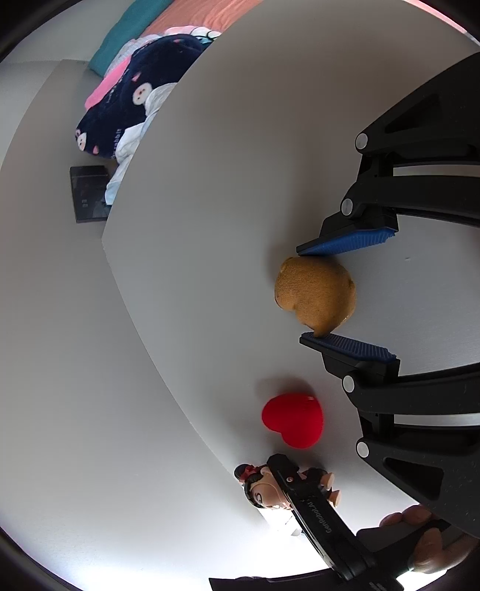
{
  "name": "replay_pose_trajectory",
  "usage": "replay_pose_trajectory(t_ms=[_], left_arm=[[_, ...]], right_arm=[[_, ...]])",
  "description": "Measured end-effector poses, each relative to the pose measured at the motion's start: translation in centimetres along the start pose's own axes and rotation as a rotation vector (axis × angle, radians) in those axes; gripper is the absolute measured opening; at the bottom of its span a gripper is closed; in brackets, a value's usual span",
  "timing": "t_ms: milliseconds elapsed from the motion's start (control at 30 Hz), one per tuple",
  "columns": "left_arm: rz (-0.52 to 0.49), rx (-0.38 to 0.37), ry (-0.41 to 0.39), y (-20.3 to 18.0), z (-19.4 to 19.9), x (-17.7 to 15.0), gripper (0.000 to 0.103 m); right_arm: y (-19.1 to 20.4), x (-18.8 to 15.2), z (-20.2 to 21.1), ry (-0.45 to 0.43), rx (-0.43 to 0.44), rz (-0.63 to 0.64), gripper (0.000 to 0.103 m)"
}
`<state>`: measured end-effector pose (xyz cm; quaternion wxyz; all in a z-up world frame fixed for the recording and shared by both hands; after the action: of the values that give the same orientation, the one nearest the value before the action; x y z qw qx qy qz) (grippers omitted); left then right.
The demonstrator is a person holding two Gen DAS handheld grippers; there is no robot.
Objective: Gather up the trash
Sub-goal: 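Grasp the black-haired girl figurine with the left tool while the right tool grasps the tan bread toy, then carry the figurine and bread toy over the black bin while both tools open to drop them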
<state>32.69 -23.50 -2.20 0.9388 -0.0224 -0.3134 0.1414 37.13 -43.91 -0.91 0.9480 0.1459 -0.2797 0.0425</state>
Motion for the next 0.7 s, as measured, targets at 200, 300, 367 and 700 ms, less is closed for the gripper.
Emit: replay_pose_trajectory(t_ms=[200, 300, 367, 700], left_arm=[[-0.028, -0.025, -0.006, -0.6, 1.5, -0.9, 0.063], [-0.065, -0.034, -0.023, -1.5, 2.9, -1.1, 0.063], [-0.079, -0.045, -0.033, -1.7, 3.9, -1.2, 0.063], [-0.189, -0.105, -0.093, -5.4, 10.6, -2.8, 0.063]], right_arm=[[-0.9, -0.9, 1.8, -0.014, 0.013, -0.022, 0.044], [-1.4, -1.3, 3.1, -0.028, 0.016, -0.036, 0.044], [-1.6, -1.6, 4.1, -0.038, 0.015, -0.042, 0.044], [-3.9, -3.6, 10.8, -0.108, 0.021, -0.100, 0.044]])
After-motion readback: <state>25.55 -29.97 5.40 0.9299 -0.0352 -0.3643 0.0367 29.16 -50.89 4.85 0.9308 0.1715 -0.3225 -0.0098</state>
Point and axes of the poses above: each gripper's, at about its wrist camera, not at the fingertips, and z roughly against the way its jaws point, y to its left, x to its top, the point moved 3 cm from there along -z, roughly the way its jaws point, and after that the axes turned 2 degrees about -z, right-handed, at the moved point
